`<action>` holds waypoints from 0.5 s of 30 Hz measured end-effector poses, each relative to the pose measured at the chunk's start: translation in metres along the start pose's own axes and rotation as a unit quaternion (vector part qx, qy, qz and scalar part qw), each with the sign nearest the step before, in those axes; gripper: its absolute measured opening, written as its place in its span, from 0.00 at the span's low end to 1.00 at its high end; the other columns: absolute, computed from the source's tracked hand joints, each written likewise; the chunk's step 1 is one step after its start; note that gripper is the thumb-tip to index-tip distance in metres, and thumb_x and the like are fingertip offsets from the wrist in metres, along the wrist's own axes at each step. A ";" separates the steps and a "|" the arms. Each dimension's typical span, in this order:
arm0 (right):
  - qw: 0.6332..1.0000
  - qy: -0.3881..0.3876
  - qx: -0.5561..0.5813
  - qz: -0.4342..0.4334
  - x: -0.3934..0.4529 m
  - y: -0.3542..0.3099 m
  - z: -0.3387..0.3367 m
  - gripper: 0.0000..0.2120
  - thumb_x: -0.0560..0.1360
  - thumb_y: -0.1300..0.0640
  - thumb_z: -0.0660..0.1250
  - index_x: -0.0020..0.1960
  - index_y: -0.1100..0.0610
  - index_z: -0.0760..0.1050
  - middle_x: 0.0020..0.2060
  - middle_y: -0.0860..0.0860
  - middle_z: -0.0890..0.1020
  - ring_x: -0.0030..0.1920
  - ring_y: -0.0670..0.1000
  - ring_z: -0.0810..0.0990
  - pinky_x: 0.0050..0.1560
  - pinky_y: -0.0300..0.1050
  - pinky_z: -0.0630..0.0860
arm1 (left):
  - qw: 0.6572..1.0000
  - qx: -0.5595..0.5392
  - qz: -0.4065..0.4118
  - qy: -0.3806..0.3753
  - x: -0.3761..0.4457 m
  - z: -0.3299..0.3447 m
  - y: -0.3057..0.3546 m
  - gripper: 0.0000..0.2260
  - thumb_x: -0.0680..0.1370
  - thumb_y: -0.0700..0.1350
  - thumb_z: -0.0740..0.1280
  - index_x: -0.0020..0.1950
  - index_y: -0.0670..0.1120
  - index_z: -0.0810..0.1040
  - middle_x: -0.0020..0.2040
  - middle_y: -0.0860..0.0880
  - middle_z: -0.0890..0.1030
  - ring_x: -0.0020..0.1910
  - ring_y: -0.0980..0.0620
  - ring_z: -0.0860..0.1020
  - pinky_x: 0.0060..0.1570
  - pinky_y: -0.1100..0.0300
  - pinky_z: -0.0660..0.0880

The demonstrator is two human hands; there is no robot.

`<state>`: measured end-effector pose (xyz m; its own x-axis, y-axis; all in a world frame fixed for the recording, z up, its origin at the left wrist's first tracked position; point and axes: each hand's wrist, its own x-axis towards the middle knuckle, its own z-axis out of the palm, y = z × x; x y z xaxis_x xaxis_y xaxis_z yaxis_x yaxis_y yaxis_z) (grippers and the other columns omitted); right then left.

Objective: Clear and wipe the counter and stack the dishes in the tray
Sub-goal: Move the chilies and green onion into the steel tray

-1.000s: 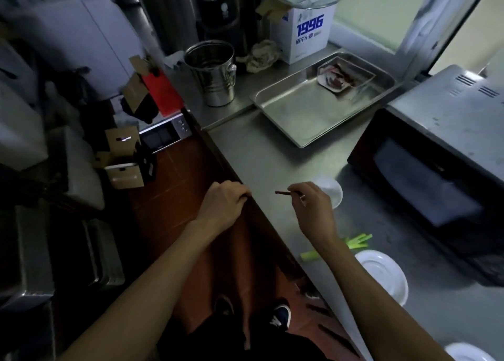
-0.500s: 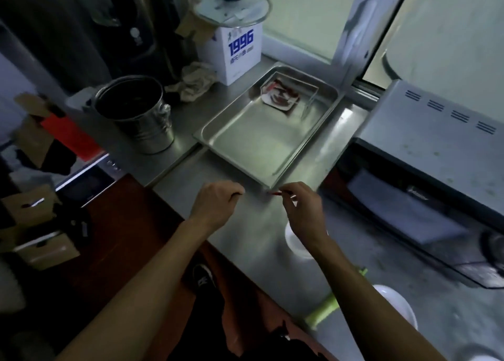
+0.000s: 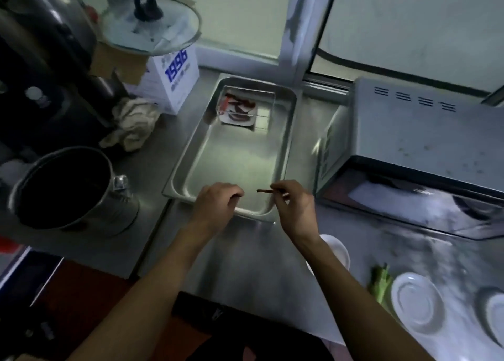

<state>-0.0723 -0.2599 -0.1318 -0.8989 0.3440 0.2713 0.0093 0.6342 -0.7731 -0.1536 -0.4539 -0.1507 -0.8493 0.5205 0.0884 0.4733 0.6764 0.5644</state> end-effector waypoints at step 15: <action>0.999 0.005 0.032 0.006 0.057 0.041 -0.011 0.07 0.75 0.66 0.70 0.51 0.58 0.82 0.46 0.50 0.82 0.43 0.46 0.80 0.48 0.37 0.76 | 0.998 0.060 -0.002 -0.009 0.043 0.001 0.007 0.08 0.75 0.44 0.64 0.48 0.48 0.83 0.45 0.50 0.84 0.43 0.45 0.80 0.44 0.49 0.78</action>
<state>-0.1184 -0.2063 -0.1417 -0.8943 0.3593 0.2669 -0.0073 0.5845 -0.8113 -0.1869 -0.4268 -0.1438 -0.8476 0.5258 0.0711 0.4953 0.7360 0.4614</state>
